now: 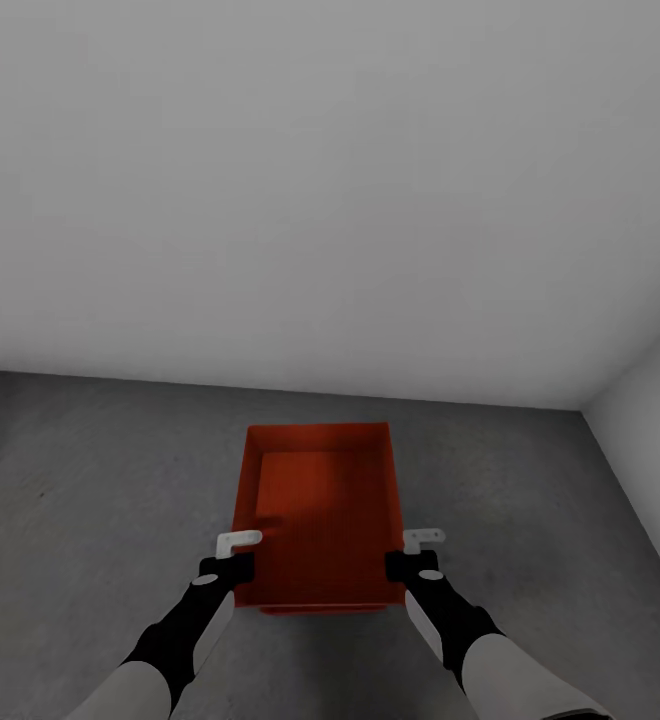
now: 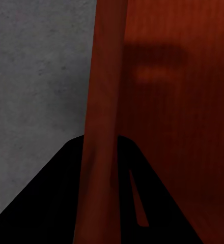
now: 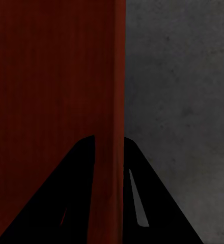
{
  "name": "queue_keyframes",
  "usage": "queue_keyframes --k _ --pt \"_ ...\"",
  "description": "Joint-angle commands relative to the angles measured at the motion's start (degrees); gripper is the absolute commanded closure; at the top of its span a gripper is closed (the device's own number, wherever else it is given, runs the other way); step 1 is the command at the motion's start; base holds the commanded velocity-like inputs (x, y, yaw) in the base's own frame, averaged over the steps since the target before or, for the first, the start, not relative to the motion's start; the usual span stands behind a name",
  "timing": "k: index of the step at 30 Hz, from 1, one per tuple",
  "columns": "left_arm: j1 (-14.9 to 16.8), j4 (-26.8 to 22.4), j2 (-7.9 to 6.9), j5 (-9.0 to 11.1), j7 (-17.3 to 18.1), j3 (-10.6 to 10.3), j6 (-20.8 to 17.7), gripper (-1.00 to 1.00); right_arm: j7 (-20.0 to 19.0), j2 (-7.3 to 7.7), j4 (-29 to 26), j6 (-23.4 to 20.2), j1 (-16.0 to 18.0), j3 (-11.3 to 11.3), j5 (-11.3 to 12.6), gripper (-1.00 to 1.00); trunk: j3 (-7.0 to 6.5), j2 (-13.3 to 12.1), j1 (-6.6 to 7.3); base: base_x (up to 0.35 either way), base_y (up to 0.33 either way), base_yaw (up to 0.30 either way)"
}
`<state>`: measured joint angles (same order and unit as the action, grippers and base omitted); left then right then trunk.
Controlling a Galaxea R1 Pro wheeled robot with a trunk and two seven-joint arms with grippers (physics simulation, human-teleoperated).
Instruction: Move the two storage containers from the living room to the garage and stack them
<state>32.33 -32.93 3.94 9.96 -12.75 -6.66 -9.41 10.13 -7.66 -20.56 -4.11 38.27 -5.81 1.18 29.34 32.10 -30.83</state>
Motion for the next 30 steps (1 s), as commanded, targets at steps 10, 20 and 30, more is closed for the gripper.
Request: queue_keyframes --k 10,20,30 --pt "0.0 -0.7 0.45 0.1 -0.6 0.1 -0.5 1.00 0.7 -0.07 0.0 -0.4 0.0 1.3 0.1 1.00 1.32 2.9 -1.55 0.000 0.000 0.000" --pt "0.0 -0.7 0.45 0.1 -0.6 0.1 -0.6 1.00 0.7 -0.08 0.0 -0.4 0.0 1.3 0.1 1.00 3.12 6.9 -3.75 0.000 0.000 0.000" --pt "0.0 -0.7 0.45 0.1 -0.6 0.1 -0.5 1.00 0.7 -0.08 0.0 -0.4 0.0 1.3 0.1 1.00 4.91 10.9 -5.95 0.000 0.000 0.000"
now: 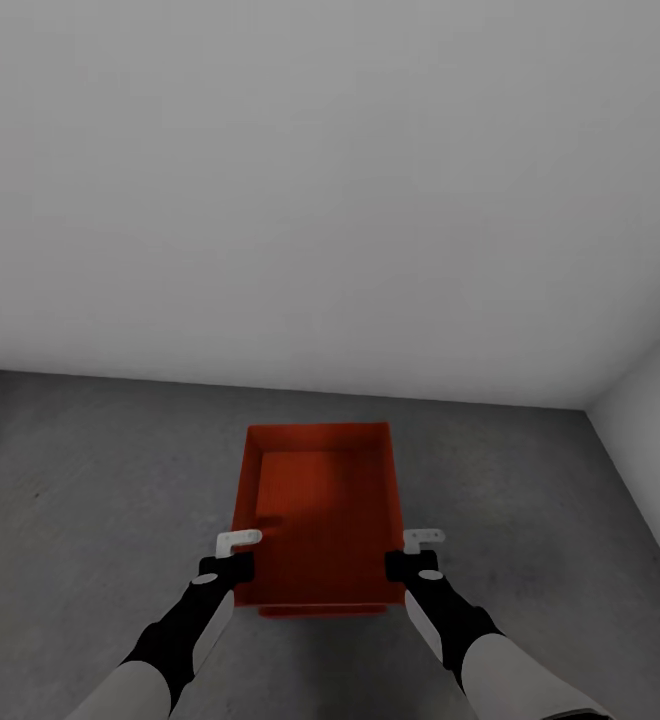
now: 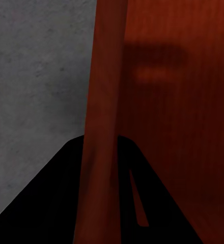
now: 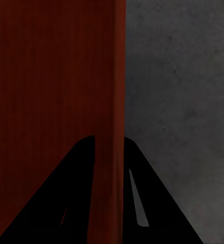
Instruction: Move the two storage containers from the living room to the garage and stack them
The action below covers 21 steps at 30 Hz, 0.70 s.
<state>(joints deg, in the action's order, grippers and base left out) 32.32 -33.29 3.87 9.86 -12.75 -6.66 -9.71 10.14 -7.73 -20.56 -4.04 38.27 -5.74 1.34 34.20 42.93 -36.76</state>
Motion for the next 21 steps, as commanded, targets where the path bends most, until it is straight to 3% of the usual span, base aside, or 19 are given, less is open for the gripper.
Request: queue_keyframes --k 1,21 --pt "0.0 -0.4 0.53 0.2 -0.6 0.1 -0.2 1.00 0.7 0.00 0.0 -0.4 0.0 1.3 0.0 1.00 0.23 0.5 -0.23 0.000 0.000 0.000" --pt "0.0 -0.4 0.53 0.2 -0.6 0.1 -0.2 1.00 0.7 0.00 0.0 -0.4 0.0 1.3 0.0 1.00 3.47 8.5 -4.63 0.000 0.000 0.000"
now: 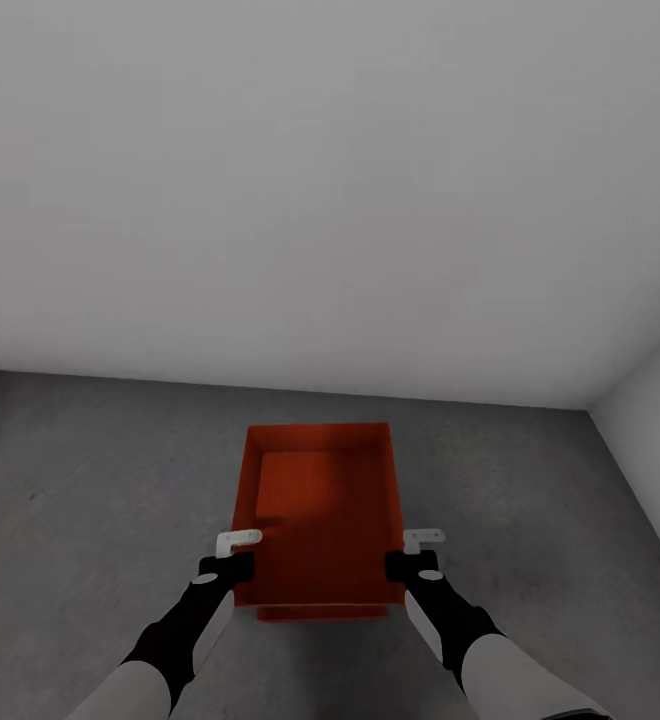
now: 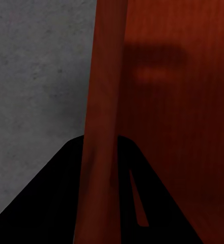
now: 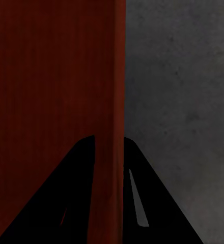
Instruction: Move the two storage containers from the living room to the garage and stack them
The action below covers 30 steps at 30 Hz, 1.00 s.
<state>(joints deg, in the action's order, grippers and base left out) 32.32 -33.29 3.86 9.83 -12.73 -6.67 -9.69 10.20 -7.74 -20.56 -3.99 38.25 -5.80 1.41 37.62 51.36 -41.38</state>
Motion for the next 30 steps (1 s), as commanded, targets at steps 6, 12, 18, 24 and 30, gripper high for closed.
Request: queue_keyframes --k 6,12,18,24,30 --pt "0.0 -0.4 0.54 0.2 -0.6 0.1 -0.2 1.00 0.7 0.00 0.0 -0.5 0.0 1.3 -0.1 1.00 0.22 0.5 -0.23 0.000 0.000 0.000" --pt "0.0 -0.4 0.54 0.2 -0.6 0.1 -0.2 1.00 0.7 0.00 0.0 -0.4 0.0 1.3 -0.1 1.00 0.22 0.5 -0.23 0.000 0.000 0.000" --pt "0.0 -0.4 0.54 0.2 -0.6 0.1 -0.2 1.00 0.7 0.00 0.0 -0.5 0.0 1.3 -0.1 1.00 0.22 0.5 -0.23 0.000 0.000 0.000" --pt "0.0 -0.4 0.54 0.2 -0.6 0.1 -0.2 1.00 0.7 0.00 0.0 -0.5 0.0 1.3 -0.1 1.00 0.22 0.5 -0.23 -0.074 0.041 0.000" --pt "0.0 -0.4 0.54 0.2 -0.6 0.1 -0.2 1.00 0.7 0.00 0.0 -0.5 0.0 1.3 -0.1 1.00 0.22 0.5 -0.23 -0.029 0.017 0.000"
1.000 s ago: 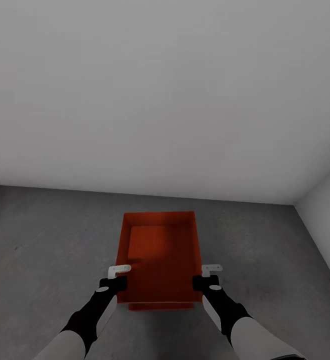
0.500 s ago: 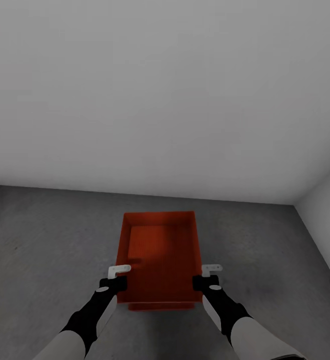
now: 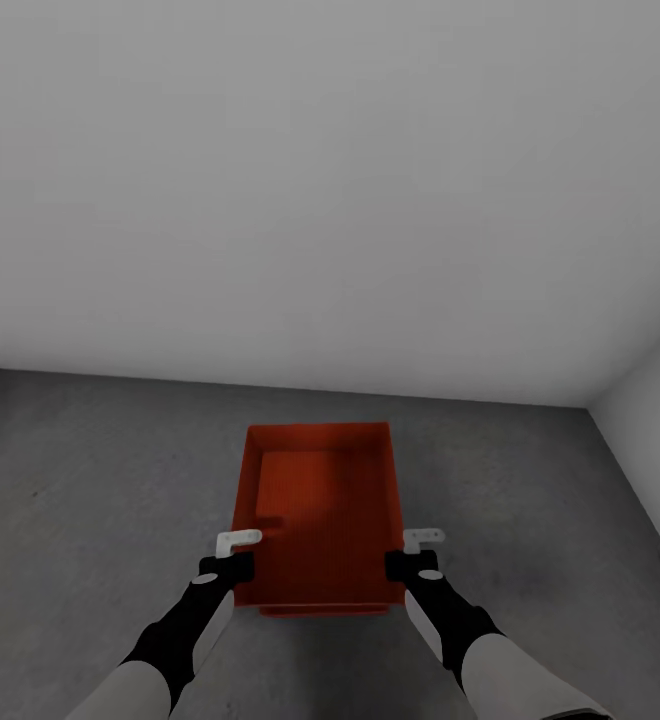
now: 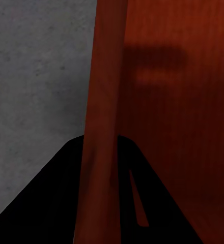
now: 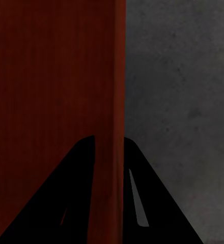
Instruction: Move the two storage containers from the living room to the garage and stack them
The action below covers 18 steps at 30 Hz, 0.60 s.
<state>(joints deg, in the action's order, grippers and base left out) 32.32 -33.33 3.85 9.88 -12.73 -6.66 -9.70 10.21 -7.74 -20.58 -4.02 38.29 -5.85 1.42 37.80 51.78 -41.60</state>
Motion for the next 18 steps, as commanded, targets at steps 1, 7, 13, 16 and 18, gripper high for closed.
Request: queue_keyframes --k 1,7,13,16,18 --pt "0.0 -0.3 0.55 0.2 -0.6 0.1 -0.2 1.00 0.7 0.00 0.0 -0.5 0.0 1.4 -0.1 1.00 0.04 0.0 0.00 -0.006 0.003 0.000" --pt "0.0 -0.3 0.49 0.1 -0.6 0.1 -0.1 1.00 0.7 0.00 -0.1 -0.5 0.0 1.4 -0.1 1.00 0.04 0.0 0.00 -0.065 0.001 0.000" --pt "0.0 -0.3 0.51 0.2 -0.6 0.1 -0.1 1.00 0.7 0.00 0.0 -0.4 0.0 1.4 -0.1 1.00 0.04 0.0 0.00 -0.053 0.000 0.000" --pt "0.0 -0.3 0.54 0.1 -0.6 0.1 -0.1 1.00 0.7 0.00 -0.1 -0.4 0.0 1.4 -0.2 1.00 0.04 0.0 0.00 -0.007 0.000 0.000" --pt "0.0 -0.3 0.54 0.2 -0.6 0.1 -0.1 1.00 0.7 0.00 0.0 -0.4 0.0 1.4 -0.2 1.00 0.04 0.0 0.00 -0.002 0.000 0.000"
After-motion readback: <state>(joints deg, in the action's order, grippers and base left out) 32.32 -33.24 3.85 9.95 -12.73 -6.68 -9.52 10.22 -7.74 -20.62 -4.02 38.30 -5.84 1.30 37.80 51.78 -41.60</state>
